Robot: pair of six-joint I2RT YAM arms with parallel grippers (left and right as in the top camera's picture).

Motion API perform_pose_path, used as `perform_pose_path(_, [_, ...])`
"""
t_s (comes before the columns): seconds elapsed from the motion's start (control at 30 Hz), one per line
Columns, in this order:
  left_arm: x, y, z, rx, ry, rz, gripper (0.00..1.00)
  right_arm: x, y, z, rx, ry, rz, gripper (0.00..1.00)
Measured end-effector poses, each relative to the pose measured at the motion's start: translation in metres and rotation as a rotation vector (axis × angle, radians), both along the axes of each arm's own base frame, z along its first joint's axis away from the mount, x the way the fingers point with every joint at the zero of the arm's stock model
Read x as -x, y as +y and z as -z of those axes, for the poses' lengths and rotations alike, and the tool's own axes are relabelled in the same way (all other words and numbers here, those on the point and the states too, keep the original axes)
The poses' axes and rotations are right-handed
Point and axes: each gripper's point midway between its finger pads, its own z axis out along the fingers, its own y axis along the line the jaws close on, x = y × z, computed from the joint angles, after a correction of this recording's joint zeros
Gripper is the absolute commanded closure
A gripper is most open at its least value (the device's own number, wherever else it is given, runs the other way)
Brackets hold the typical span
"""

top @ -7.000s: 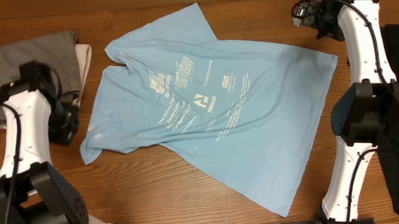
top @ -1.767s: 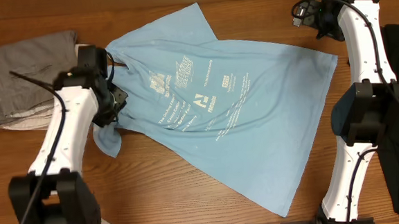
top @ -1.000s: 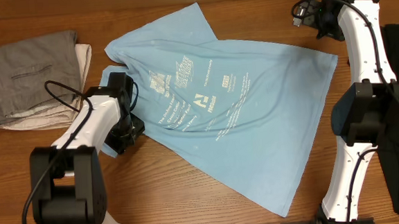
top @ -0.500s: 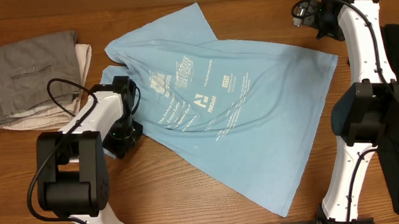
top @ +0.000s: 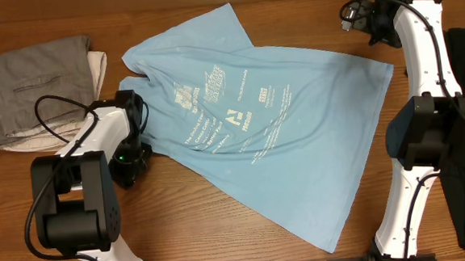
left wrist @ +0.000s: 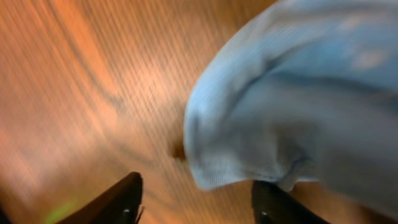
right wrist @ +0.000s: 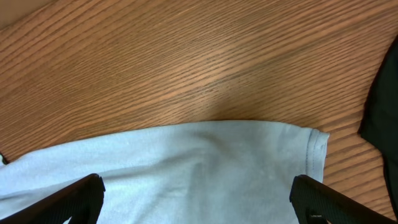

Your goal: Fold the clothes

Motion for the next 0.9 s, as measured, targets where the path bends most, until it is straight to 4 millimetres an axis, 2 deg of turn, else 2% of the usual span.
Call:
perform_pose_path(0.1, [-0.022,0.005,0.0,-0.019,-0.087,0.024,0.32,0.0,0.0,0.0,-0.001,0.0,0.0,0.0])
perform_pose_path(0.17, [-0.035,0.006,0.0,-0.023,-0.136,0.048,0.34,0.0,0.0,0.0,0.0,0.0,0.0,0.0])
perform_pose_path(0.2, [-0.039,0.006,0.0,-0.022,-0.148,0.058,0.41,0.0,0.0,0.0,0.0,0.0,0.0,0.0])
perform_pose_path(0.3, [-0.045,0.006,0.002,-0.019,-0.166,0.081,0.78,0.0,0.0,0.0,0.0,0.0,0.0,0.0])
perform_pose_path(0.37, [-0.048,0.006,0.003,-0.014,-0.171,0.093,0.96,0.0,0.0,0.0,0.0,0.0,0.0,0.0])
perform_pose_path(0.7, [-0.046,-0.005,0.0,0.079,-0.114,0.143,0.96,0.0,0.0,0.0,0.0,0.0,0.0,0.0])
perform_pose_path(0.77, [-0.052,-0.008,-0.008,0.102,-0.108,0.152,0.96,0.0,0.0,0.0,0.0,0.0,0.0,0.0])
perform_pose_path(0.9, [-0.076,-0.008,-0.03,0.103,-0.169,0.159,0.96,0.0,0.0,0.0,0.0,0.0,0.0,0.0])
